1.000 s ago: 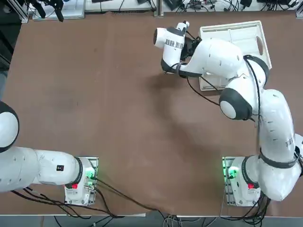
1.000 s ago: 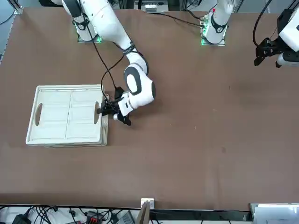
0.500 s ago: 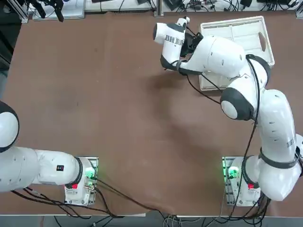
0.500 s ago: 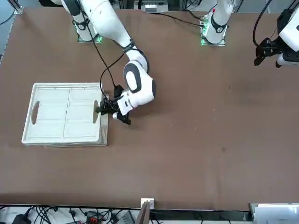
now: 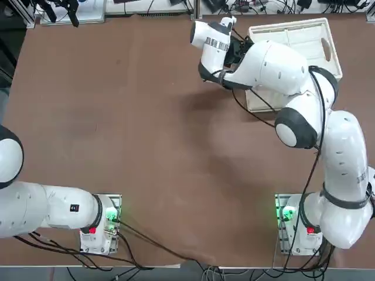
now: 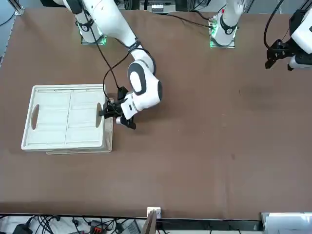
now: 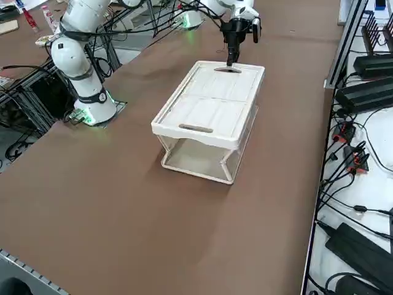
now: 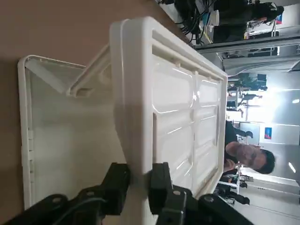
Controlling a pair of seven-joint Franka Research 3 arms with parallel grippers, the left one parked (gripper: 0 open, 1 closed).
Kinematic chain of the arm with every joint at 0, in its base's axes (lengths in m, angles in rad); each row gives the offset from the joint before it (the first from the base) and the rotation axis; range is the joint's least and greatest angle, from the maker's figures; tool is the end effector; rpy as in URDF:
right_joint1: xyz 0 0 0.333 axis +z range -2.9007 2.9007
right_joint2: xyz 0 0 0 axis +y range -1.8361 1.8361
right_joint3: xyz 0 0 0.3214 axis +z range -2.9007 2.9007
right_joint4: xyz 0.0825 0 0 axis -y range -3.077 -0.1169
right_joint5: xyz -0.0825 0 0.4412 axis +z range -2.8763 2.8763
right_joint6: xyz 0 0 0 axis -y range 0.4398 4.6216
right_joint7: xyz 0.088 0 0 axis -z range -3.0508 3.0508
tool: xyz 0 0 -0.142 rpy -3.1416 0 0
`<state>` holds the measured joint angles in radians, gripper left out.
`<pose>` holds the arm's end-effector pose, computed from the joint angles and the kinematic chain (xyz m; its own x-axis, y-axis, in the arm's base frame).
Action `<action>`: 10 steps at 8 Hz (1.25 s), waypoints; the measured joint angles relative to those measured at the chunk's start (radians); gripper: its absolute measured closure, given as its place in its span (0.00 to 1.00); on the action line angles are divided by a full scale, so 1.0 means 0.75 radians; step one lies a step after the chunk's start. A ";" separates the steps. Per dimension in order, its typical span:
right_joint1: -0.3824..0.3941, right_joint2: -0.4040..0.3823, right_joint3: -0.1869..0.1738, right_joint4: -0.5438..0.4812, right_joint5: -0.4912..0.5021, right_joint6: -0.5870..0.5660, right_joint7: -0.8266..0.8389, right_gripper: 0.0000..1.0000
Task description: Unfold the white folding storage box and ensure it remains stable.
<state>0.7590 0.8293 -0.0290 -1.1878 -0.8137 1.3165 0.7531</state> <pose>0.6140 0.4007 0.2557 0.9948 0.0921 0.0430 0.0063 -0.4779 0.8784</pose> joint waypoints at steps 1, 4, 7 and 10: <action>0.000 -0.004 0.000 0.000 0.005 -0.001 -0.008 0.73; 0.001 -0.004 0.000 0.000 0.006 -0.003 -0.016 0.73; 0.001 -0.012 0.000 0.000 0.017 -0.008 -0.038 0.73; 0.032 -0.034 0.026 0.051 0.057 0.013 -0.046 0.73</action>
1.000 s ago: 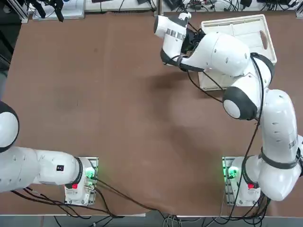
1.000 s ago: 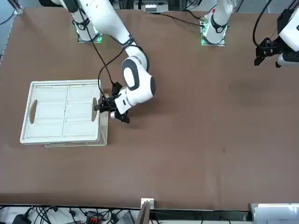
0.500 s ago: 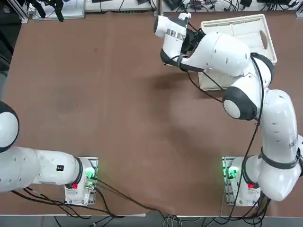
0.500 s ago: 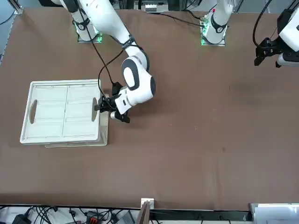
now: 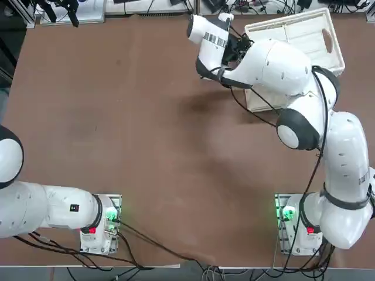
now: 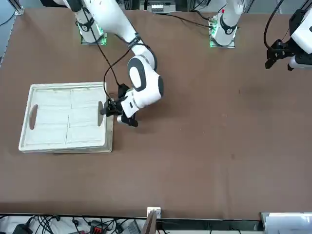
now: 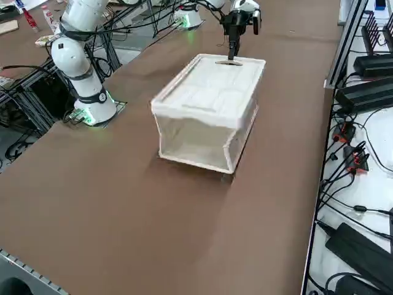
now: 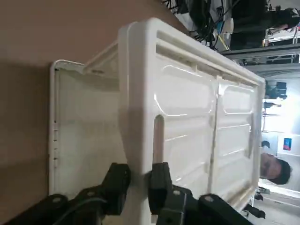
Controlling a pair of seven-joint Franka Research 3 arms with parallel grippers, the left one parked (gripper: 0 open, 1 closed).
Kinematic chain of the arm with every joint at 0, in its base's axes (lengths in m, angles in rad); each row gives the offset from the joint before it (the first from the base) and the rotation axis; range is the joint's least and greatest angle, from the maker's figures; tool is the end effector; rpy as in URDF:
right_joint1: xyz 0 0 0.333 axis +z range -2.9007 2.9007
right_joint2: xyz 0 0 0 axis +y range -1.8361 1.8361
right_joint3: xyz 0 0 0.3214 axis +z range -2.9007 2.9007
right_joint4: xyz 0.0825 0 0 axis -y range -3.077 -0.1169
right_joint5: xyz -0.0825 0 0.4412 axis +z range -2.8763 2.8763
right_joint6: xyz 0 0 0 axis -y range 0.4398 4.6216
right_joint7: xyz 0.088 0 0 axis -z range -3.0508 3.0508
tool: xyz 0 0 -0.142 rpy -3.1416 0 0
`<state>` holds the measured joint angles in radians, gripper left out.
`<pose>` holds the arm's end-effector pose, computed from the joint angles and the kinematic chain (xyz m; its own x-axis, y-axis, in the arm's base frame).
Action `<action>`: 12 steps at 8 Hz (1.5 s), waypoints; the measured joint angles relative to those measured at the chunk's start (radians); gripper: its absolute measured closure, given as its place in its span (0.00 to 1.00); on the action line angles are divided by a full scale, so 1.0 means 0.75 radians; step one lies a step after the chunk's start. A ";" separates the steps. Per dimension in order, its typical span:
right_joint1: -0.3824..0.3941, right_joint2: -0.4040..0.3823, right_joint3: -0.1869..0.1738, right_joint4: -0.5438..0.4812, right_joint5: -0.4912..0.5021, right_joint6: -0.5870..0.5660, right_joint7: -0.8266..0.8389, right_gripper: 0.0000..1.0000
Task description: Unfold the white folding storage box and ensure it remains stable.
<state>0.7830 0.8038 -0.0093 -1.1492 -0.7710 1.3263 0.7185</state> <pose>0.6012 0.4348 0.2845 0.9904 0.1335 0.0360 0.0439 -0.5503 0.8338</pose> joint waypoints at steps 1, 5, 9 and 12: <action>0.015 -0.006 0.007 0.002 0.020 0.005 0.000 0.73; 0.030 -0.032 0.007 0.024 0.016 -0.003 -0.038 0.99; 0.030 -0.032 0.007 0.024 0.016 -0.019 -0.073 0.99; 0.003 -0.111 -0.016 0.046 0.152 -0.023 -0.164 0.99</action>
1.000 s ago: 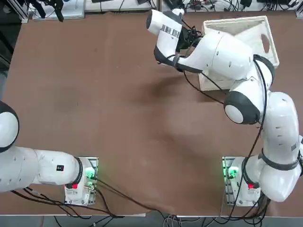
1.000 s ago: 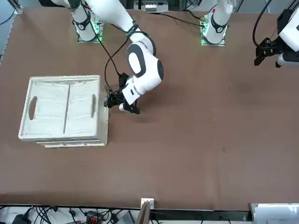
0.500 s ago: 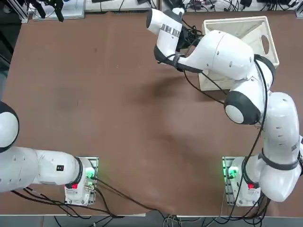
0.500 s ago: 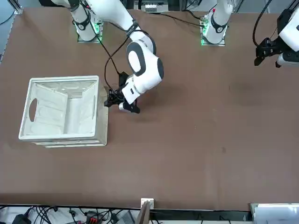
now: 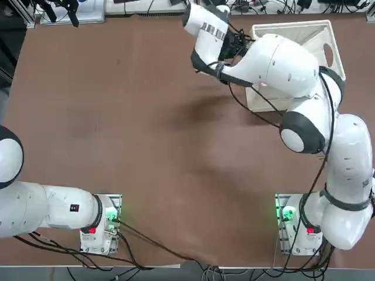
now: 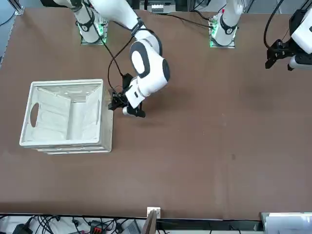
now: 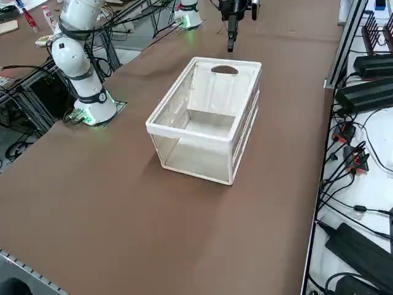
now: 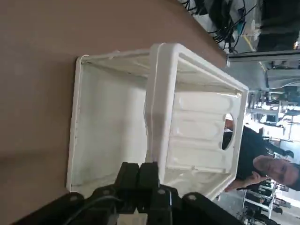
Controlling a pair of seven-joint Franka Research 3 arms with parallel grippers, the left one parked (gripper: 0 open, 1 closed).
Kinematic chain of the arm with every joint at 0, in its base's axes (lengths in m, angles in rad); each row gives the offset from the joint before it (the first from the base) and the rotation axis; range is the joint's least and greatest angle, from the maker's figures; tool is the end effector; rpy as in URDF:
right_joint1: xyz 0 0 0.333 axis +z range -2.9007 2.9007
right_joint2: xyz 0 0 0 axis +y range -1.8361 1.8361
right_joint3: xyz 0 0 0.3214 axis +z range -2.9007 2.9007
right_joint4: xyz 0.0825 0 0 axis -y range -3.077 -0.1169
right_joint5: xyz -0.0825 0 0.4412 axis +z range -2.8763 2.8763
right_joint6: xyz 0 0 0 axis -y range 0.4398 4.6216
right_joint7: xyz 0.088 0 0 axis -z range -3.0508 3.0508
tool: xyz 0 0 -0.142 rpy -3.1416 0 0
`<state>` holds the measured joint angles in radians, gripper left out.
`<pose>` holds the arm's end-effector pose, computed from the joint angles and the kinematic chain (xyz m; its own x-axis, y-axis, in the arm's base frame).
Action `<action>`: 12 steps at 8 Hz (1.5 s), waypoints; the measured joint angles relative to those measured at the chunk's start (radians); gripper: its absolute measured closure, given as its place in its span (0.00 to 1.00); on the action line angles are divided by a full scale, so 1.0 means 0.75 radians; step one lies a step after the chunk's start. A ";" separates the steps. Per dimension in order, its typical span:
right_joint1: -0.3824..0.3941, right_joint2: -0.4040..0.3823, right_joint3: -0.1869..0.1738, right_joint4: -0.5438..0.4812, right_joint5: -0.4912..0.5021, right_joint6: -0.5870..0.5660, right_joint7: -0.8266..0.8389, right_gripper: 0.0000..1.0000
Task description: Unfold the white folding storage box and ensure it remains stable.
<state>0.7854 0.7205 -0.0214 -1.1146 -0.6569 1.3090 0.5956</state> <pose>0.5958 0.4413 0.3511 0.9874 0.1548 -0.0338 0.1276 -0.6508 0.7484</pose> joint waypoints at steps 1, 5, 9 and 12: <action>-0.045 -0.067 -0.007 0.007 0.099 0.000 -0.070 0.99; -0.436 -0.372 -0.008 -0.212 0.597 0.303 -0.511 0.99; -0.779 -0.591 -0.008 -0.807 1.052 0.839 -0.974 0.99; -0.897 -0.631 -0.007 -1.061 1.325 1.052 -1.213 0.99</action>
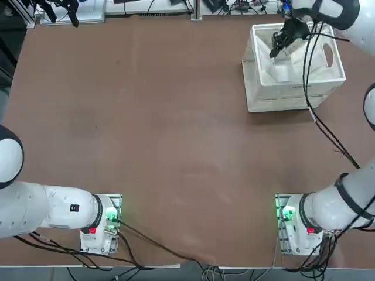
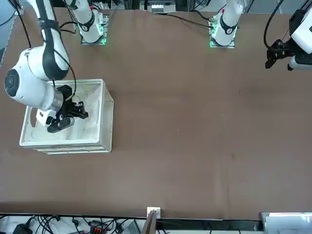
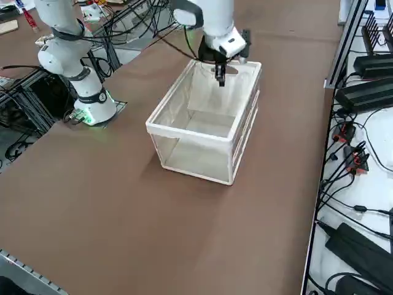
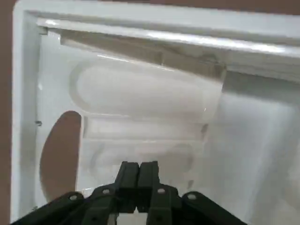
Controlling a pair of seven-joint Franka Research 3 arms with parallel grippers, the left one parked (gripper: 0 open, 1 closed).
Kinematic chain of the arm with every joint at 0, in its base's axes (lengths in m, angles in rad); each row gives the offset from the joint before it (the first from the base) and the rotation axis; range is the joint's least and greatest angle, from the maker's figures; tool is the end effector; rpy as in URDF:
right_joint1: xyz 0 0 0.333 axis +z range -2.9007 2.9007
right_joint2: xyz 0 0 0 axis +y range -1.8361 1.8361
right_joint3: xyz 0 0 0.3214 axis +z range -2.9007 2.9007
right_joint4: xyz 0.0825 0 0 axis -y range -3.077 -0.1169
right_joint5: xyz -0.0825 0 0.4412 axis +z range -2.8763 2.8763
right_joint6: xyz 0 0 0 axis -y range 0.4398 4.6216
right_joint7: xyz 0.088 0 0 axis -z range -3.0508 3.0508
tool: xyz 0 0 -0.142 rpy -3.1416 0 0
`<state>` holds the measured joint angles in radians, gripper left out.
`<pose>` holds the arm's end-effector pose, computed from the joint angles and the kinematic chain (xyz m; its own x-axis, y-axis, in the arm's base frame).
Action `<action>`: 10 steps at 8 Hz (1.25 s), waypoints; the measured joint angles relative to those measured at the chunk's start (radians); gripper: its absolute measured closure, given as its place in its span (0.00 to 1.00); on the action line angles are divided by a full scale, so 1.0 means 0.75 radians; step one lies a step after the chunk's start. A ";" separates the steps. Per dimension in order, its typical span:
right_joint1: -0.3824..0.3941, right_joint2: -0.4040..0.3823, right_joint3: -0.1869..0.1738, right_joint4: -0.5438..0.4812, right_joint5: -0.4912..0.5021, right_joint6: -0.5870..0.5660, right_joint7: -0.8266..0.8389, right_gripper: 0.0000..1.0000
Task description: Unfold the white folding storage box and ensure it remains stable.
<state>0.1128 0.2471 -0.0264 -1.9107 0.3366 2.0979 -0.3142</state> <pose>0.6487 0.0825 0.3053 0.9756 0.2195 0.0049 0.2120 -0.9359 -0.2811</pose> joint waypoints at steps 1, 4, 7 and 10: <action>-0.015 0.000 0.000 -0.062 0.075 0.076 -0.049 0.99; -0.017 0.001 0.015 -0.228 0.383 0.255 -0.120 0.99; -0.011 0.014 0.019 -0.305 0.759 0.287 -0.346 0.99; 0.021 0.069 0.017 -0.325 1.070 0.329 -0.466 0.99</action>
<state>0.1284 0.2988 -0.0133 -2.1544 1.1392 2.3444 -0.6636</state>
